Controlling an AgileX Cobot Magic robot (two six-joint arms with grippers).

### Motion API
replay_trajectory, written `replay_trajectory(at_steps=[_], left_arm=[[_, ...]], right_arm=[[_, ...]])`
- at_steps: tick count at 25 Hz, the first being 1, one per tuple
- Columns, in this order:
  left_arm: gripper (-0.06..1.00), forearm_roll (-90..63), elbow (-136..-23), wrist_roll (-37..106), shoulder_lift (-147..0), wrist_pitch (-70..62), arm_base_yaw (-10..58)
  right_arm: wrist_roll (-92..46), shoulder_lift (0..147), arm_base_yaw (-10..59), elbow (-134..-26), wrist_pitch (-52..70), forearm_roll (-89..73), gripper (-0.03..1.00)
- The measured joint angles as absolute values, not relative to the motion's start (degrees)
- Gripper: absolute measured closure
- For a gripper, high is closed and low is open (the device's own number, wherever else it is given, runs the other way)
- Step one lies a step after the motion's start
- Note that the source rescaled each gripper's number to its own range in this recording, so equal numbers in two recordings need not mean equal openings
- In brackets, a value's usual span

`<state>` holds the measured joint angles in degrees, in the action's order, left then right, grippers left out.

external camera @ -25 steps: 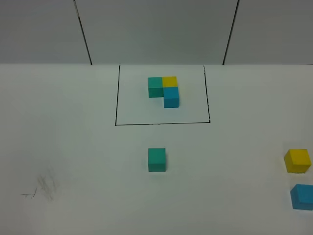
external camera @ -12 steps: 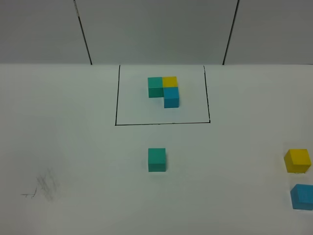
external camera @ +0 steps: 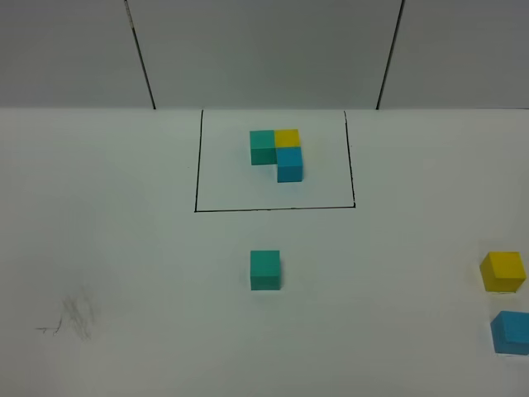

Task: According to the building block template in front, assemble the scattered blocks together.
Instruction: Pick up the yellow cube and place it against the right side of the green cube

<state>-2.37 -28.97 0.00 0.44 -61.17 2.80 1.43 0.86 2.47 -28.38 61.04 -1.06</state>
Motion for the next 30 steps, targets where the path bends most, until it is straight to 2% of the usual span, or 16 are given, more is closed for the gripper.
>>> replay_trajectory(at_steps=[3, 5, 7, 8, 14, 22, 30], left_arm=[[0.29, -2.4, -29.0, 0.3, 0.4, -61.2, 2.8], [0.29, -2.4, -29.0, 0.0, 0.4, -61.2, 2.8], [0.29, -2.4, -29.0, 0.0, 0.4, -61.2, 2.8], [0.29, -2.4, -29.0, 0.0, 0.4, -61.2, 2.8], [0.29, -2.4, -29.0, 0.0, 0.4, -61.2, 2.8], [0.29, -2.4, -29.0, 0.3, 0.4, -61.2, 2.8], [0.29, -2.4, -29.0, 0.3, 0.4, -61.2, 2.8]], right_arm=[[1.9, 8.0, 2.5, -29.3, 60.6, -0.8, 0.50], [1.8, 14.8, 2.5, -31.0, 59.4, -0.7, 0.23], [1.8, 21.6, 2.5, -33.3, 57.5, -0.6, 0.07], [1.8, 25.3, 2.5, -34.9, 56.9, -0.6, 0.02], [1.6, 47.7, 2.5, -46.3, 56.1, -0.6, -0.03], [1.1, 74.4, 2.5, -60.4, 55.9, -0.6, 0.02], [0.8, 86.7, 1.0, -62.6, 56.3, 1.6, 0.04]])
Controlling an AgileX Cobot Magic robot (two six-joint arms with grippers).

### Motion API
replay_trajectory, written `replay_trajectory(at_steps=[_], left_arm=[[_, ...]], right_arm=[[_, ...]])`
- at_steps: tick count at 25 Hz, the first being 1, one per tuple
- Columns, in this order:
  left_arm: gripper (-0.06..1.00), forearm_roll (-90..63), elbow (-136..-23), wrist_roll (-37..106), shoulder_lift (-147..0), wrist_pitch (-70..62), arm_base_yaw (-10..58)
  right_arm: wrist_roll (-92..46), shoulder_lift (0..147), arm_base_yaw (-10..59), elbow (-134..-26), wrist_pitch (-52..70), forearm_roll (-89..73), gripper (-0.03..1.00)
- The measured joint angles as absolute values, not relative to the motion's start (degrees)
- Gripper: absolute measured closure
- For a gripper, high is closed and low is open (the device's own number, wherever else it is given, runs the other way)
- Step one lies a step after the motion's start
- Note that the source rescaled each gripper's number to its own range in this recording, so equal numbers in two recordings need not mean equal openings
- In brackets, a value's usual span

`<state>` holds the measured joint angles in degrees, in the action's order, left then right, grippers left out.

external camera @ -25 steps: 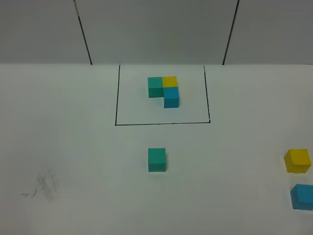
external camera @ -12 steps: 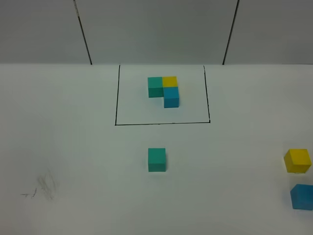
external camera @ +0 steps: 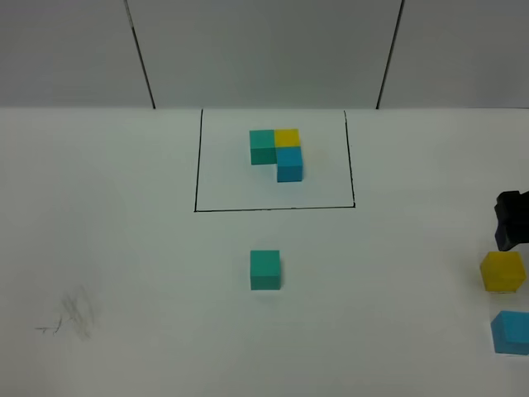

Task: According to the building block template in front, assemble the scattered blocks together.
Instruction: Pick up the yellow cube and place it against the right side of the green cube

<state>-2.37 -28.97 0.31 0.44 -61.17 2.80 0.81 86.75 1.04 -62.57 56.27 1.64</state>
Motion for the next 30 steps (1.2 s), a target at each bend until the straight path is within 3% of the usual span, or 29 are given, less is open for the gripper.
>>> replay_trajectory(at_steps=[30], left_arm=[[0.29, -2.4, -29.0, 0.3, 0.4, -61.2, 2.8]], right_arm=[[0.4, 110.1, 0.3, -62.8, 40.7, 2.2, 0.15]])
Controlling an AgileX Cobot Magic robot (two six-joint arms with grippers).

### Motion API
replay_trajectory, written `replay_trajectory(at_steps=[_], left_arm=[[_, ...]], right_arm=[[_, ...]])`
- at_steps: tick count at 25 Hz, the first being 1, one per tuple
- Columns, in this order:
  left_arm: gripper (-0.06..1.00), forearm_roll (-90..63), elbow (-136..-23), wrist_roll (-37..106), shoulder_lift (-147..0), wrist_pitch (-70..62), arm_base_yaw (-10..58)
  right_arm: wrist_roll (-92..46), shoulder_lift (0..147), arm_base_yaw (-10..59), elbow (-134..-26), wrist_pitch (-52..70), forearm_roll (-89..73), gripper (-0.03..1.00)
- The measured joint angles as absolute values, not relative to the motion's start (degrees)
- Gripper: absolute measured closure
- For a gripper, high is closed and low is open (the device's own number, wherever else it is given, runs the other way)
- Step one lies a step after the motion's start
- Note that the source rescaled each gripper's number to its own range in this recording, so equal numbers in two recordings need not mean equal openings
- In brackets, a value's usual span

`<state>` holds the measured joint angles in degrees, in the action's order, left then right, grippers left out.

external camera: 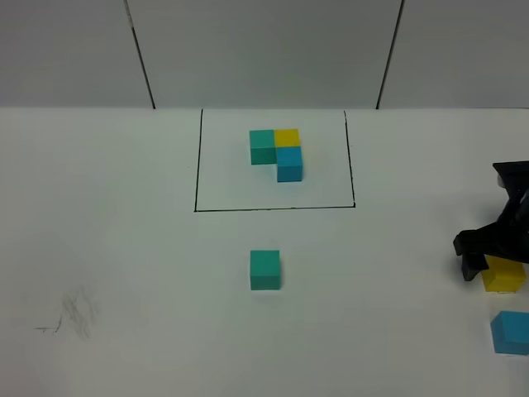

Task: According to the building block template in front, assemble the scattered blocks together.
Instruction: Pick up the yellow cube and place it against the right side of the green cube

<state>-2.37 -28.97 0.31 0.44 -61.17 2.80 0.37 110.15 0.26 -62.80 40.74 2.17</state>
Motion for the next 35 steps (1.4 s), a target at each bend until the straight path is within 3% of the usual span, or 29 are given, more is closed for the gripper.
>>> replay_trajectory(at_steps=[4, 7, 16, 21, 28, 35], left_arm=[[0.29, -2.4, -29.0, 0.3, 0.4, -61.2, 2.8], [0.29, -2.4, -29.0, 0.3, 0.4, -61.2, 2.8], [0.29, -2.4, -29.0, 0.3, 0.4, -61.2, 2.8], [0.29, -2.4, -29.0, 0.3, 0.4, -61.2, 2.8], [0.29, -2.4, -29.0, 0.3, 0.4, -61.2, 2.8], [0.29, -2.4, -29.0, 0.3, 0.4, -61.2, 2.8]], right_arm=[[0.4, 110.4, 0.3, -62.8, 40.6, 2.2, 0.40], [0.4, 111.3, 0.1, -62.8, 40.6, 2.2, 0.75], [-10.2, 108.7, 1.3, -62.9, 41.3, 2.8, 0.76], [-22.7, 102.2, 9.5, -64.3, 42.8, 4.0, 0.76], [-44.0, 103.2, 24.4, -74.7, 56.4, 3.5, 0.76], [-47.3, 110.4, 34.0, -84.3, 62.9, 2.8, 0.76]])
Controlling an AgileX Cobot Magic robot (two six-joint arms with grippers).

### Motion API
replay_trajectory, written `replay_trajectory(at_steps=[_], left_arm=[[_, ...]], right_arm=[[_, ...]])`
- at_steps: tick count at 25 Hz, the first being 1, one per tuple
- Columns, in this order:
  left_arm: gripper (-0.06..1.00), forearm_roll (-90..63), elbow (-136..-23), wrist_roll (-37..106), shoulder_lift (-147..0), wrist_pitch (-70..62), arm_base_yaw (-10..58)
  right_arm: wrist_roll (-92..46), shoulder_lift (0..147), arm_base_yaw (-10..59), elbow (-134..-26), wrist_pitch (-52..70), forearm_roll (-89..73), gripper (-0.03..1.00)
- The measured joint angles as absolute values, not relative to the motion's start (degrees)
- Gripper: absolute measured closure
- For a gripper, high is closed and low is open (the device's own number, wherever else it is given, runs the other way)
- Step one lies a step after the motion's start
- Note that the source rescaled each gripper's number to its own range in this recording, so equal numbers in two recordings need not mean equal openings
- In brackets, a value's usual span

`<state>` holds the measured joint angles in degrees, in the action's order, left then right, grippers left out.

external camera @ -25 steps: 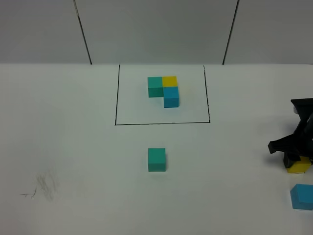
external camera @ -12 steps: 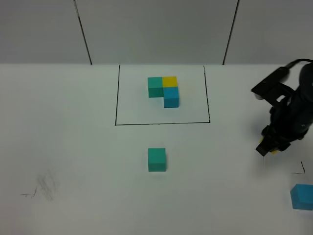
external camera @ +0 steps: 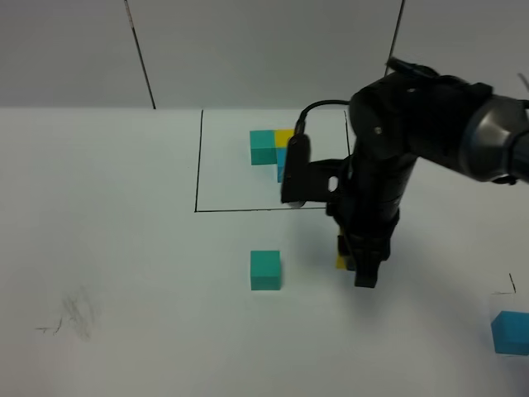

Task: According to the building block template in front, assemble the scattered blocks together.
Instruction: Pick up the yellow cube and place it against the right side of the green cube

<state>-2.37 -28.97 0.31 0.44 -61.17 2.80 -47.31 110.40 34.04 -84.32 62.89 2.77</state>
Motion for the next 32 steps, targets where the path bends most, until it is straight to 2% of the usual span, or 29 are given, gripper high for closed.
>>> replay_trajectory(at_steps=[4, 13, 32], left_arm=[[0.29, -2.4, -29.0, 0.3, 0.4, -61.2, 2.8], [0.29, -2.4, -29.0, 0.0, 0.4, -61.2, 2.8], [0.29, -2.4, -29.0, 0.0, 0.4, -61.2, 2.8]], right_arm=[[-47.8, 115.6, 37.1, -88.2, 63.0, 2.7, 0.76], [-48.7, 122.4, 37.3, -92.4, 60.9, 3.9, 0.76], [-48.5, 123.6, 37.3, -93.2, 55.9, 0.7, 0.76]])
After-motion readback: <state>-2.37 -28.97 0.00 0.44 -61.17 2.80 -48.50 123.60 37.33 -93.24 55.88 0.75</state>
